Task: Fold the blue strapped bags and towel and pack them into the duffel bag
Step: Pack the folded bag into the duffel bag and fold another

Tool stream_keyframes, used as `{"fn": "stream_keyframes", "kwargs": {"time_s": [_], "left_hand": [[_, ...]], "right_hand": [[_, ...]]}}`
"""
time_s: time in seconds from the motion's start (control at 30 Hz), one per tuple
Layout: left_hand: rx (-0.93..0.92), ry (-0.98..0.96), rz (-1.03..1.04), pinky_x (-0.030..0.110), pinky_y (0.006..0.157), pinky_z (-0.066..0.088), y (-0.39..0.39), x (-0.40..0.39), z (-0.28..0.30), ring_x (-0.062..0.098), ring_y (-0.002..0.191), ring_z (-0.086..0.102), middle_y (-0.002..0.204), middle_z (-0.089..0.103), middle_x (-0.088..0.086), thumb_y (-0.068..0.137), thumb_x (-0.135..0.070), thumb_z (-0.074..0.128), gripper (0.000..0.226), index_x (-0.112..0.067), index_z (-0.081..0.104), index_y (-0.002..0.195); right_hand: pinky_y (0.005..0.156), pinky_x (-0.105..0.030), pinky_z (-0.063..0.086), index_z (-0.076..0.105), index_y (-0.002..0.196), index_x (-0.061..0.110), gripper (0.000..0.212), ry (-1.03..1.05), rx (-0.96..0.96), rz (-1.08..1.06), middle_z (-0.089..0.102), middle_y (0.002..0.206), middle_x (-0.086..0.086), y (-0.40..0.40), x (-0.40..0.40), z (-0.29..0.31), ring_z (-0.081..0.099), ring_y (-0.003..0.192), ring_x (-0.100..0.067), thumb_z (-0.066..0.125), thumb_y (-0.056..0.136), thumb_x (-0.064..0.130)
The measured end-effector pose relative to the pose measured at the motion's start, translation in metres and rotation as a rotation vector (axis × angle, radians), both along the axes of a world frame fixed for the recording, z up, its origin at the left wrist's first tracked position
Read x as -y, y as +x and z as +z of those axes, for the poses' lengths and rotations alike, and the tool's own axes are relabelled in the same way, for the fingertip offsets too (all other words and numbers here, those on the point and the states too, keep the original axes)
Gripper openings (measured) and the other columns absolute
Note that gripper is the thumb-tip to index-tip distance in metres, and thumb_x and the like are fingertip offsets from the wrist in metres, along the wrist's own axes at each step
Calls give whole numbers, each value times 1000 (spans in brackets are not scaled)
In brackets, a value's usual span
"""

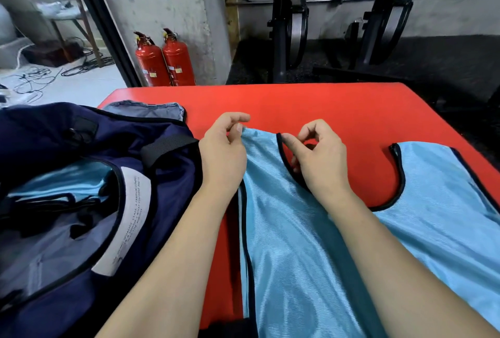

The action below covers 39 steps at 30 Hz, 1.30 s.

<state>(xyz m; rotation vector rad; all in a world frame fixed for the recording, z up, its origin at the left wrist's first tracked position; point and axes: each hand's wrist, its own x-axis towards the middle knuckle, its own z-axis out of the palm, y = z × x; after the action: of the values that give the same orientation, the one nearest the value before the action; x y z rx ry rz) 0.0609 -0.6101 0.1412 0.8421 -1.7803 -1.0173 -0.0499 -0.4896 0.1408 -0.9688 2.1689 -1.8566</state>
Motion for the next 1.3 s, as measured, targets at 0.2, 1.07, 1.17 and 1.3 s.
{"fn": "stream_keyframes", "kwargs": {"time_s": [0.2, 1.07, 1.17, 1.3], "left_hand": [[389, -129, -21, 27, 91, 46, 7, 12, -12, 19, 99, 62, 103, 68, 3, 94, 2, 52, 36, -15, 67, 122], [821, -411, -716, 33, 112, 36, 118, -186, 35, 14, 132, 48, 138, 59, -3, 94, -41, 64, 46, -24, 60, 136], [945, -376, -667, 37, 109, 40, 147, -207, 23, 18, 131, 49, 137, 58, -3, 88, -50, 66, 56, -26, 56, 138], [994, -293, -568, 35, 108, 39, 164, -219, 19, 21, 129, 45, 137, 49, 0, 86, -48, 71, 69, -24, 46, 146]], "right_hand": [[67, -44, 58, 60, 89, 25, 10, -20, -114, 25, 66, 82, 10, 6, -4, 14, 67, 74, -15, 65, 93, 17], [64, -15, 45, 71, 84, 22, 6, 626, -203, 235, 71, 75, 9, 3, -267, 68, 67, 70, -7, 76, 87, 22], [71, -14, 45, 71, 89, 23, 16, 814, -248, 240, 73, 86, 9, -2, -316, 51, 69, 86, -14, 84, 79, 23], [89, -19, 43, 64, 114, 26, 51, 1037, -238, 305, 64, 108, 13, -10, -355, 40, 61, 105, -8, 90, 71, 31]]}}
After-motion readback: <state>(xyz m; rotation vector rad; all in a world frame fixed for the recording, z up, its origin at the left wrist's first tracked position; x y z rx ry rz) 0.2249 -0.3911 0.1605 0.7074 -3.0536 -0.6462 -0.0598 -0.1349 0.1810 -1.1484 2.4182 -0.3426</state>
